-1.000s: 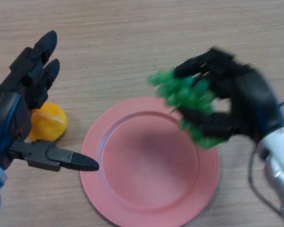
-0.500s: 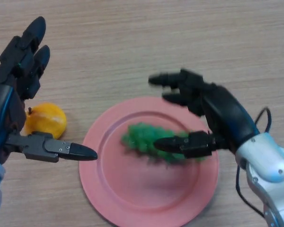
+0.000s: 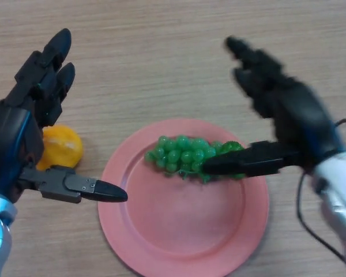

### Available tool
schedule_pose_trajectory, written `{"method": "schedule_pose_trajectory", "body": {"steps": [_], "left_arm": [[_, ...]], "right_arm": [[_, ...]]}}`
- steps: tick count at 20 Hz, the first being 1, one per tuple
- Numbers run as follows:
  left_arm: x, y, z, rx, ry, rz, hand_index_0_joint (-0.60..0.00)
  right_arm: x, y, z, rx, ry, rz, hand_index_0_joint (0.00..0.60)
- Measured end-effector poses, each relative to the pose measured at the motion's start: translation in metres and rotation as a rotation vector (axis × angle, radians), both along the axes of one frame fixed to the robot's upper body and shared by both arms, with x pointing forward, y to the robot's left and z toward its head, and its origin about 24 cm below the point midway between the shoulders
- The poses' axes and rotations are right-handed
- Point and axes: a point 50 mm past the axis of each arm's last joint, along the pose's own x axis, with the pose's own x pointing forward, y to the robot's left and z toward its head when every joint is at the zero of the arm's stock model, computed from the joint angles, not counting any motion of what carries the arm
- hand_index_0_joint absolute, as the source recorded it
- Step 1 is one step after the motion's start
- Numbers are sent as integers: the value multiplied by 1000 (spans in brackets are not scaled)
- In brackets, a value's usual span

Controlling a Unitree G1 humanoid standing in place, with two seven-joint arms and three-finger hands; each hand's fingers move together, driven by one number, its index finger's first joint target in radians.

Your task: Pick up the green grapes and place it on the plate

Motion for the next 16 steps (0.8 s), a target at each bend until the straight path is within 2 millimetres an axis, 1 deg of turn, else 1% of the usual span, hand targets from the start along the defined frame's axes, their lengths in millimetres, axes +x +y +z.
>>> {"method": "schedule_pose_trajectory", "body": {"steps": [3,4,6,7,9,12,14,16], "left_arm": [[1,4,-1,1,6,10,0],[2,8,-6,0,26,16,0],[1,15,-8,8,41,24,0],[2,17,-7,15,36,30,0],[7,20,-4,57,-9,46,0],[11,19,7,81,-55,45,0],[11,18,4,80,-52,39,0],[15,23,-3,128,-92,66,0]], "right_arm": [[-15,-31,-6,29,14,-7,0],[-19,-41,-5,7,13,-27,0],[-30,-54,1,-8,-15,-56,0],[-33,-54,4,-15,-33,-56,0],[-30,-54,9,-50,-59,-34,0],[-24,-56,7,-101,-63,-58,0],[-22,-58,3,-135,-76,-76,0],[-22,-61,-3,-158,-81,-90,0]]}}
